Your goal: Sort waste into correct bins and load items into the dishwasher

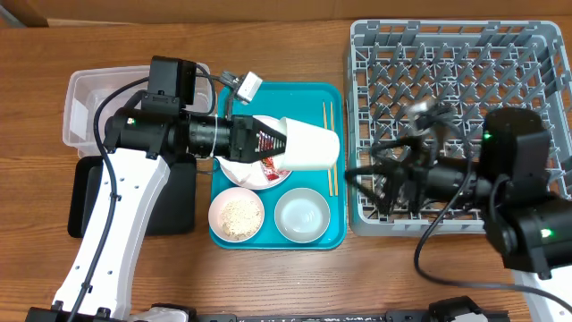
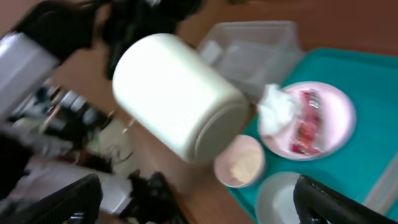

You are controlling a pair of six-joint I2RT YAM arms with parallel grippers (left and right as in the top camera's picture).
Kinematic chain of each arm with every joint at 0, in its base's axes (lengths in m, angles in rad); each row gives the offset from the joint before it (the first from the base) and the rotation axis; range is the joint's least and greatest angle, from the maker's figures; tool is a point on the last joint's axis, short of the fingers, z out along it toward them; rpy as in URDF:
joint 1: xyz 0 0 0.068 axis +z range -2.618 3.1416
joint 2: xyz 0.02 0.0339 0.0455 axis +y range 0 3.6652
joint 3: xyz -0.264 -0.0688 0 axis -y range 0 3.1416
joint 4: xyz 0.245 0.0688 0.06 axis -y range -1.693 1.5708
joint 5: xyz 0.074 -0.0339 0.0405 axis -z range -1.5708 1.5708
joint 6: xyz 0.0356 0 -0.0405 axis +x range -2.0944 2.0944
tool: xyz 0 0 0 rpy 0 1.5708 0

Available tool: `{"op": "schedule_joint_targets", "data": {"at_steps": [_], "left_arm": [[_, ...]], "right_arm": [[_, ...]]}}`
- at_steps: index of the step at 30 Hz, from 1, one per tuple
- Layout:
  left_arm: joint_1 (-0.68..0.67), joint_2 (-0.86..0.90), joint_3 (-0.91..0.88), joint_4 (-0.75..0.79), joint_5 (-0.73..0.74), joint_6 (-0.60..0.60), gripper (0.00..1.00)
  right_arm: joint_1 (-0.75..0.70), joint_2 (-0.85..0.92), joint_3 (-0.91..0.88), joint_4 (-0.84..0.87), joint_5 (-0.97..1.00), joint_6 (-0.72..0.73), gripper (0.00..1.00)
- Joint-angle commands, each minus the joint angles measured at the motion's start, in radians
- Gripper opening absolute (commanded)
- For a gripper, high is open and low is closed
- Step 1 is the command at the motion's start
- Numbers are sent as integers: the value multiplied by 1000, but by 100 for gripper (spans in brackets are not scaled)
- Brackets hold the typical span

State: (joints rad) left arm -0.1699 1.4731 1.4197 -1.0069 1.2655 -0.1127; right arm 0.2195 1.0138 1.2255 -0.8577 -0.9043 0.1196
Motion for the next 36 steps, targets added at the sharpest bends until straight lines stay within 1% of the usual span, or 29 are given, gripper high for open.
{"op": "schedule_joint_targets", "data": {"at_steps": [1,4,9,14,15,16,17,18,19,21,23,25,27,29,32,34,36], "left_arm": [[-4,4,4,-5,277,76,4],[-20,4,4,-13,297,76,4],[-43,4,4,-13,298,76,4],[-53,4,4,-12,274,77,4],[-53,4,4,-13,254,76,4],[-53,4,4,-13,243,76,13],[-53,4,4,-13,227,76,30],[-53,4,4,-13,199,76,43],[-53,4,4,-14,160,76,52],[-52,4,4,-26,13,73,63],[-51,4,4,-50,-169,46,77],[-51,4,4,-76,-338,17,80],[-51,4,4,-94,-451,-8,81],[-51,4,4,-97,-483,-7,81],[-51,4,4,-89,-489,-7,81],[-53,4,4,-85,-491,-7,82],[-53,4,4,-85,-492,-6,82]], "right_arm": [[94,13,35,76,-104,-25,100],[173,40,35,191,11,66,100],[200,68,35,264,14,68,100],[201,74,35,267,-29,68,71],[201,74,35,266,-28,68,62],[200,71,35,264,-28,67,62],[194,68,35,257,-20,67,63],[188,63,35,246,-5,67,63],[176,55,35,227,21,67,63],[141,29,36,161,122,68,63],[97,-2,40,79,253,72,63],[53,-31,46,-11,421,123,62],[19,-51,51,-109,606,181,61],[0,-60,52,-215,778,264,59],[-1,-41,51,-362,916,366,59],[-1,-5,51,-448,953,428,59],[3,60,50,-503,915,438,59]]}}
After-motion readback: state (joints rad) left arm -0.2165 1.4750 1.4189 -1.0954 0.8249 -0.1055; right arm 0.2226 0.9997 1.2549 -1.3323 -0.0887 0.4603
